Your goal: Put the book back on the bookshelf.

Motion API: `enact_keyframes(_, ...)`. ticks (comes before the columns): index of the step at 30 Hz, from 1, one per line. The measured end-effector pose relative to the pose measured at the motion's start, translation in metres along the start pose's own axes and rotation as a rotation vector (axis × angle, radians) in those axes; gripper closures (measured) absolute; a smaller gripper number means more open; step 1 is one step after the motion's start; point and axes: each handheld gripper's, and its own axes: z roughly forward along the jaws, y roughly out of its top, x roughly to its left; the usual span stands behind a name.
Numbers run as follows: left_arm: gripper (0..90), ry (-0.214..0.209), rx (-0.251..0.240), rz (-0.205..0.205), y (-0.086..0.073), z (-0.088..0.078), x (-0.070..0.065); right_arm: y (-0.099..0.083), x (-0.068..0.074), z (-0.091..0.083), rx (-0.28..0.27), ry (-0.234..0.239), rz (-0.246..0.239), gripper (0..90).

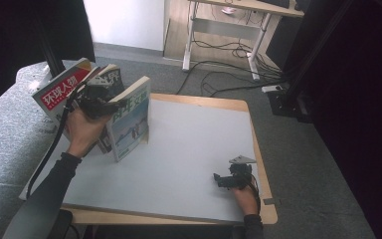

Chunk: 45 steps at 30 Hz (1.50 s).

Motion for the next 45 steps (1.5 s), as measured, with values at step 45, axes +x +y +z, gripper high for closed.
enact_keyframes(45,46.5,0.006,-0.062,0.142,-0.003,0.031,-0.034,0.0,0.0,0.0,-0.002,0.0,0.0,0.0)
